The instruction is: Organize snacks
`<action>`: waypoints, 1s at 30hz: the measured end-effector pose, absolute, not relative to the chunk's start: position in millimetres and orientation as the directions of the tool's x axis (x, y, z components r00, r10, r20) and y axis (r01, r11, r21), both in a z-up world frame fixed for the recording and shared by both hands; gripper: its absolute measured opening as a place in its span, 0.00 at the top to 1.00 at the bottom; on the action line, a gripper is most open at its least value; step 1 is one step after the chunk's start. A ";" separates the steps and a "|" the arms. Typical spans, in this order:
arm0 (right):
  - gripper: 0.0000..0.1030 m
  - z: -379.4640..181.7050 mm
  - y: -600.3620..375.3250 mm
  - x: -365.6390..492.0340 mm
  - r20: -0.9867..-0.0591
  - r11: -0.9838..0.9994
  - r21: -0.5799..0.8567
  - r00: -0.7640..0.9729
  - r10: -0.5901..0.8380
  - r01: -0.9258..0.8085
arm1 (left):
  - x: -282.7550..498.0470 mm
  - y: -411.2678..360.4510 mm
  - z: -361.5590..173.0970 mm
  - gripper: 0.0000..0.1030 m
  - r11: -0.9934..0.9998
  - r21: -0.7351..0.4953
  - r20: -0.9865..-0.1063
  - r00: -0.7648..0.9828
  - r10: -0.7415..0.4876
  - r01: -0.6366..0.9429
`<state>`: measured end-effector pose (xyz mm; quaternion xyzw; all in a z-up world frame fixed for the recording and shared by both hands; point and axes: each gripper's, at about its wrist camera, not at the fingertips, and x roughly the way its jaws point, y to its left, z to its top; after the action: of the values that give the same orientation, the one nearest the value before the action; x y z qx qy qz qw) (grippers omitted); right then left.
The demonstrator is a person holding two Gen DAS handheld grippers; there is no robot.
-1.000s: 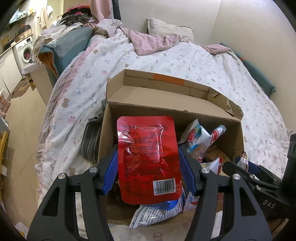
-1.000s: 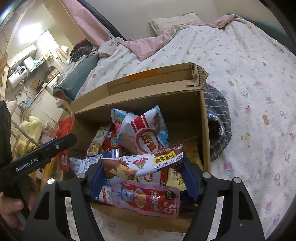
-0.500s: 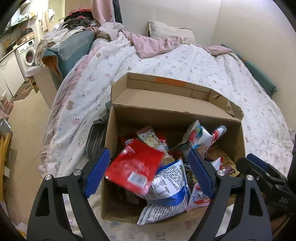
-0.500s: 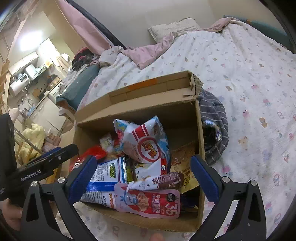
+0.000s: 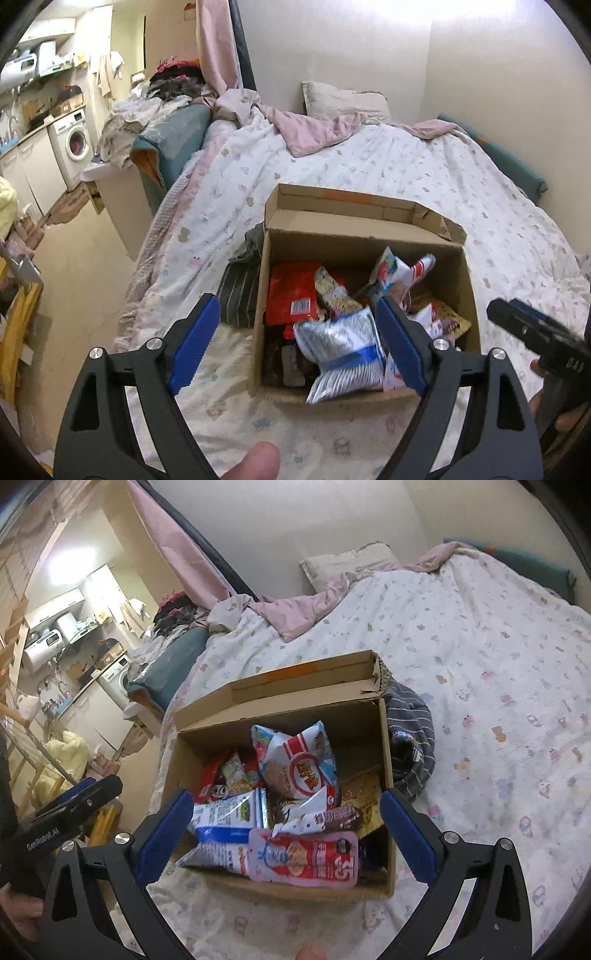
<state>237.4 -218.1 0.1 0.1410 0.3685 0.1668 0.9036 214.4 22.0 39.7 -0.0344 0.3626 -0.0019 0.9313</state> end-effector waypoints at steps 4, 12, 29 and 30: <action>0.00 7.8 -216.4 211.8 -0.612 0.921 0.329 0.696 0.375 -0.207 | 194.3 26.2 35.6 0.05 0.996 -0.079 -0.696 0.718 -0.035 -0.029; 0.00 11.6 -224.5 170.1 -0.611 0.931 0.315 0.712 0.346 -0.182 | 150.2 34.3 33.6 0.00 0.997 -0.057 -0.657 0.754 0.003 -0.054; 0.00 -8.8 -199.1 125.7 -0.632 0.974 0.160 0.741 0.227 -0.162 | 110.8 24.5 22.8 0.00 0.996 -0.067 -0.636 0.771 -0.001 -0.054; 0.00 -10.7 -199.1 127.2 -0.636 0.974 0.160 0.738 0.224 -0.158 | 111.2 23.8 22.2 0.00 0.997 -0.064 -0.637 0.771 0.000 -0.053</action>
<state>127.2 -199.1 -10.7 0.0478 0.3467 0.1028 0.9311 111.2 23.8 22.2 -0.0392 0.3381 0.0143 0.9402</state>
